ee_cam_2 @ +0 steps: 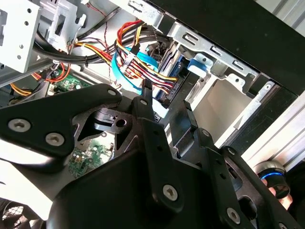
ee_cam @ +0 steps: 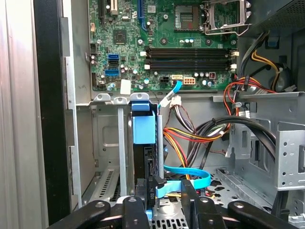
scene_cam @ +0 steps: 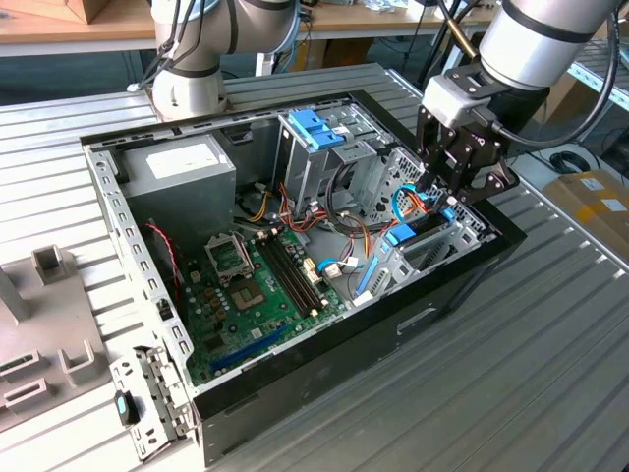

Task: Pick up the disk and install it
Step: 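Insert the second disk wire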

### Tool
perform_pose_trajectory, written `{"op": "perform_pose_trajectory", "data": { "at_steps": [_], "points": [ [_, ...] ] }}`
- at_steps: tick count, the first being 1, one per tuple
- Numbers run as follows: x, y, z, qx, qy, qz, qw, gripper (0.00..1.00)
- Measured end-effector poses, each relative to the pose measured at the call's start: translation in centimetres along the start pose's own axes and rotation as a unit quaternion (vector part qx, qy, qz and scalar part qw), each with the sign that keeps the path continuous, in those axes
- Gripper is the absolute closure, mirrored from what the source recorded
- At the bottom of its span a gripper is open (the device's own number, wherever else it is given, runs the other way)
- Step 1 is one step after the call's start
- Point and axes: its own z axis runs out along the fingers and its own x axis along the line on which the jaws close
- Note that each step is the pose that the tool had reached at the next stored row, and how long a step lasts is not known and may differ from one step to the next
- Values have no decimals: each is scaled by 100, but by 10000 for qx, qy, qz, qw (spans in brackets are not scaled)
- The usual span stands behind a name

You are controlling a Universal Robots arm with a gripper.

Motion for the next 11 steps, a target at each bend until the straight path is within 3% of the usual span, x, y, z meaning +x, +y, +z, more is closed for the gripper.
{"op": "perform_pose_trajectory", "data": {
  "at_steps": [6, 8, 9, 11],
  "points": [
    [0, 0, 2, 0, -1, 0, 10000, 60],
    [0, 0, 2, 0, -1, 0, 10000, 73],
    [0, 0, 2, 0, -1, 0, 10000, 73],
    [0, 0, 3, 0, -1, 0, 10000, 84]
  ]
}}
